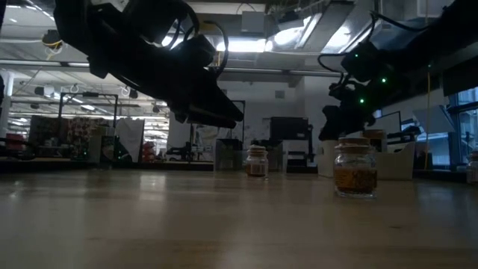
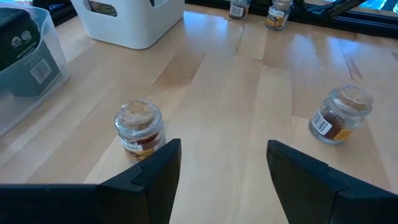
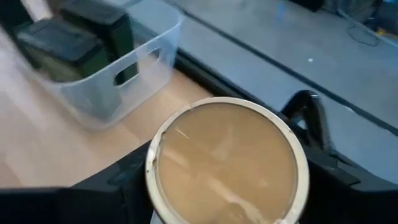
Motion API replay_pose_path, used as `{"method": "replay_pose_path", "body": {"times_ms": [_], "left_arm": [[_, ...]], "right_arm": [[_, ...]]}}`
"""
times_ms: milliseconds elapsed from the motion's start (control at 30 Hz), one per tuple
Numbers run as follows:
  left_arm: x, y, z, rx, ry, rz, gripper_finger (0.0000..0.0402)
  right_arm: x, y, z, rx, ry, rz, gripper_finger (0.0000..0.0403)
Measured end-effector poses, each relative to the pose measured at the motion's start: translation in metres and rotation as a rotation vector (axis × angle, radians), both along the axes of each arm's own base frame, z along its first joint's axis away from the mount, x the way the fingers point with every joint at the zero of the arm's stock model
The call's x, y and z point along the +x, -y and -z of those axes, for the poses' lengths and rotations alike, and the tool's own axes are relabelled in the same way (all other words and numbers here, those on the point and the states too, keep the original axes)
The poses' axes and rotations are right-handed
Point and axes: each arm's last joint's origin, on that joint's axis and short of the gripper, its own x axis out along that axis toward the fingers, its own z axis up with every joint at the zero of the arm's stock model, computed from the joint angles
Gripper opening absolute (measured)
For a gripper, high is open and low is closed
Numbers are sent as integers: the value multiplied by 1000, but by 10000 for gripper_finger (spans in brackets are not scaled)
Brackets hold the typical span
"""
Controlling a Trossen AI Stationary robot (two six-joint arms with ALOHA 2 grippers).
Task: Sort spices by type
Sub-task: Put the right brown seasoning bottle into the white bin
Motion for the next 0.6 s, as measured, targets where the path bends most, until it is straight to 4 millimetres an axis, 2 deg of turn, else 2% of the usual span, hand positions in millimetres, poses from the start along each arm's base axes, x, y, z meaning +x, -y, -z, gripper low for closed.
{"method": "replay_pose_path", "body": {"times_ms": [167,433,600], "left_arm": [[0,0,0,-1,1,0,221],[0,0,0,-17,5,-8,221],[0,0,0,-43,11,-21,221]], "right_arm": [[-2,-2,4,-11,11,2,302],[-2,-2,4,-15,6,-4,297],[0,-1,-8,-11,-5,-17,309]]}}
